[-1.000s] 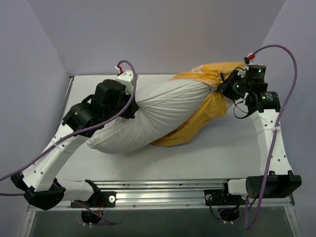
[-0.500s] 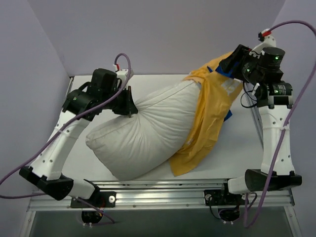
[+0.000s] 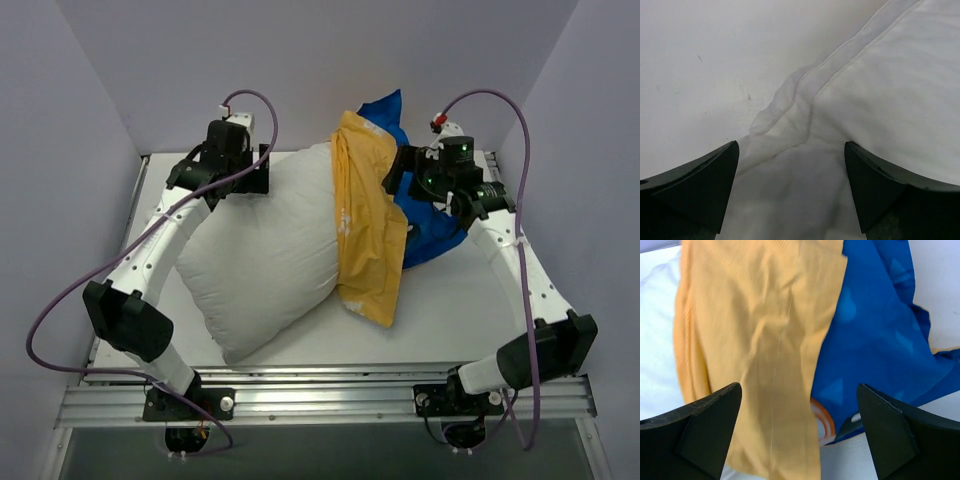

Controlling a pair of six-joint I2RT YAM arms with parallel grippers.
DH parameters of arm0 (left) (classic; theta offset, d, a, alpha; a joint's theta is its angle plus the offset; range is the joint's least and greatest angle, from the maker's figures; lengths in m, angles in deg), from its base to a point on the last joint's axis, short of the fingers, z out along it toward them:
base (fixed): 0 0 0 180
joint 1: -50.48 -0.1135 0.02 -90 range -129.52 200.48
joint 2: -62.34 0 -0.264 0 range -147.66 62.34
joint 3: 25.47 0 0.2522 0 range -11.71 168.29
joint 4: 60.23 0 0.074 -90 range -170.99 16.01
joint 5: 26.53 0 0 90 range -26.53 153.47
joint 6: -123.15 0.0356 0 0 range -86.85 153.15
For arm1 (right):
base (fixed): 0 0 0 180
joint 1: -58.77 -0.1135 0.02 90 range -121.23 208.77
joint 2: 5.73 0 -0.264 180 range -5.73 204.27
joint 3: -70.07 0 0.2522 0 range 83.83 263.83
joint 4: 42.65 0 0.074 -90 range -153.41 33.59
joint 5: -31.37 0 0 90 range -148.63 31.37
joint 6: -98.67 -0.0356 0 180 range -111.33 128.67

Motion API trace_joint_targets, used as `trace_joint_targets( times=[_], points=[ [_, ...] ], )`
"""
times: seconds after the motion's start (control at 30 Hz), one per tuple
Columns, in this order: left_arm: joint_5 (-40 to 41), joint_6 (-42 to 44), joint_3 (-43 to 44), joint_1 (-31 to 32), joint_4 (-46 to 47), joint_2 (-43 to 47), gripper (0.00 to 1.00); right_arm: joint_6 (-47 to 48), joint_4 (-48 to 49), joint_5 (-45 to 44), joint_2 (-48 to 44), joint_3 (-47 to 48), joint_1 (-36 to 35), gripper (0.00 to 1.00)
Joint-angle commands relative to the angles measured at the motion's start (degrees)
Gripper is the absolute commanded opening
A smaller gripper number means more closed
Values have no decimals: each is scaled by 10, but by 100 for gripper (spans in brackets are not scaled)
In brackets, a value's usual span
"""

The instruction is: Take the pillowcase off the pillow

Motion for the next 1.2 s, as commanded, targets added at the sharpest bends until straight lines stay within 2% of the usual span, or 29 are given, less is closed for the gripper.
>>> trace_joint_targets(
  times=[0.0, 0.1, 0.17, 0.2, 0.23, 0.33, 0.37, 0.53, 0.67, 0.93, 1.17],
  points=[
    [73, 63, 60, 7, 93, 10, 94, 8, 71, -33, -85, -37, -26, 94],
    [55, 111, 43, 21, 128, 49, 94, 7, 95, -37, -113, -89, -53, 94],
    [56, 179, 7, 68, 149, 90, 94, 7, 101, -36, -119, -117, -61, 95],
    [64, 209, -47, 92, 173, 105, 94, 8, 101, -33, -121, -125, -71, 95],
    [93, 268, -78, 149, 187, 137, 94, 7, 101, -32, -122, -132, -75, 95],
    [122, 315, -196, 221, 221, 189, 94, 4, 104, -24, -119, -157, -86, 95],
    [125, 306, -218, 242, 221, 198, 94, 4, 108, -23, -119, -160, -89, 95],
    [149, 221, -319, 251, 197, 235, 94, 1, 124, -19, -122, -181, -96, 95],
    [151, 219, -370, 251, 224, 242, 94, 2, 131, -8, -119, -188, -99, 95],
    [46, 186, -376, 251, 229, 202, 94, 17, 132, -1, -122, -187, -116, 96],
    [55, 145, -413, 250, 261, 163, 94, 21, 160, -20, -95, -195, -156, 97]
  ],
)
